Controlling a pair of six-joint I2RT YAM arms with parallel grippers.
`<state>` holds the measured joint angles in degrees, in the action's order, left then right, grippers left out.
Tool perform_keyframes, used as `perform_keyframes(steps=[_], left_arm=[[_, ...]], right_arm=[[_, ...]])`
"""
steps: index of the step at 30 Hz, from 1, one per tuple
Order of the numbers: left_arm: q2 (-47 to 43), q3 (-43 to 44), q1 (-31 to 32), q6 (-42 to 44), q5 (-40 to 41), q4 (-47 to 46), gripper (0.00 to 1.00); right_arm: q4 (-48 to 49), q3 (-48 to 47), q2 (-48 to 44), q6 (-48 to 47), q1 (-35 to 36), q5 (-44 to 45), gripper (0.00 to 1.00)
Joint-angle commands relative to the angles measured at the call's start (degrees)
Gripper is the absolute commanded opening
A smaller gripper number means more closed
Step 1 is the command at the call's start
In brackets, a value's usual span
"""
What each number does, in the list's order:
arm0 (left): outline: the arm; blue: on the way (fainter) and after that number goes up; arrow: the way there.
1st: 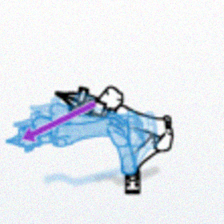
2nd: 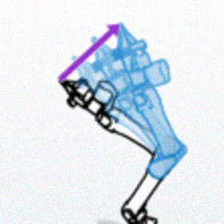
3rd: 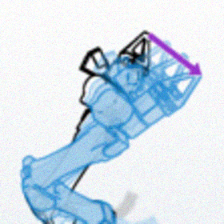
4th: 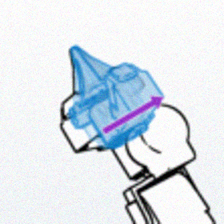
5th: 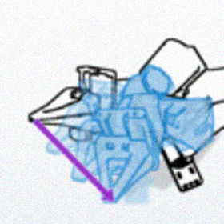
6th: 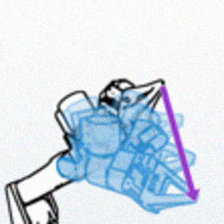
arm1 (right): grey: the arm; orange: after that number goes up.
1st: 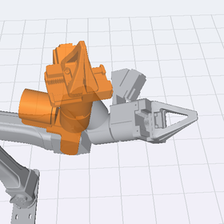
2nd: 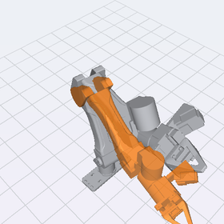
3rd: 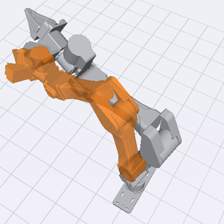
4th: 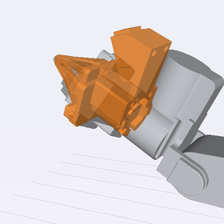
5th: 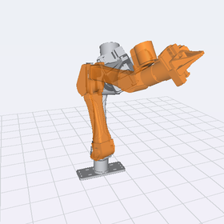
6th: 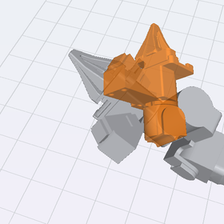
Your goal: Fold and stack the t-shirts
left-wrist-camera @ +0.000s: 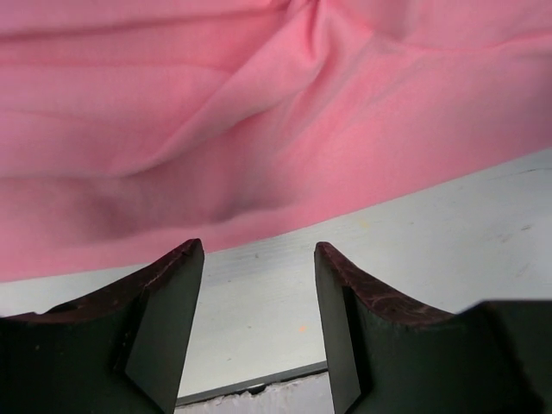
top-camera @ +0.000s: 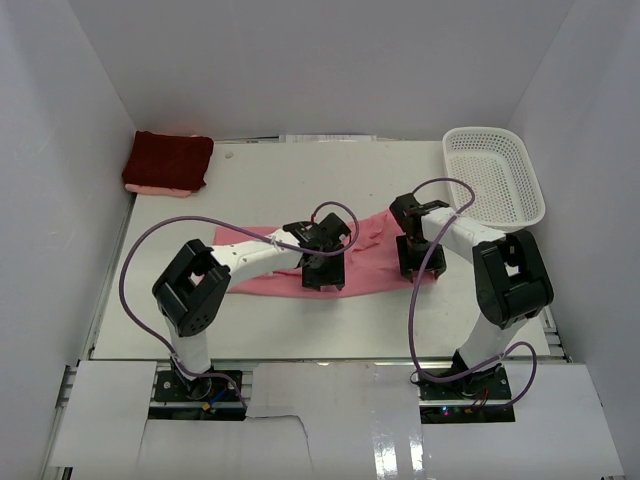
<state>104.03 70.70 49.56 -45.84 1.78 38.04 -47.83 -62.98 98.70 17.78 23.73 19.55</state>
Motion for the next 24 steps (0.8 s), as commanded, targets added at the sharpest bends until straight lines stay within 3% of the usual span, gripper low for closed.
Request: perform_keyframes(steps=[1,11,16,21,24], left_arm=[[-0.2,8.9,-2.2,3.5,3.9,5.3,0.65],[3.1,25.4,-9.0,14.9,0.4,6.4,0.66],[5.2,20.6,-10.2,25.6,-1.6,-1.5,0.65],[3.6,11.2,-14.9,31.2,-18.4,-16.0,0.66],[3.8,8.5,-15.9,32.7,-23.3,-20.0,0.66]], right_arm=[[-1.4,-1.2,-2.8,0.9,0.2,0.9,0.66],[5.1,-10.5,-7.1,-3.0,0.4,-7.7,0.65],[11.8,-11.8,-4.3,-2.4,0.0,-14.6,0.62],[15.7,-15.5,1.2,-2.8,-2.2,-19.1,0.59],[19.9,-15.7,4.2,-3.1,-6.2,-30.7,0.57]])
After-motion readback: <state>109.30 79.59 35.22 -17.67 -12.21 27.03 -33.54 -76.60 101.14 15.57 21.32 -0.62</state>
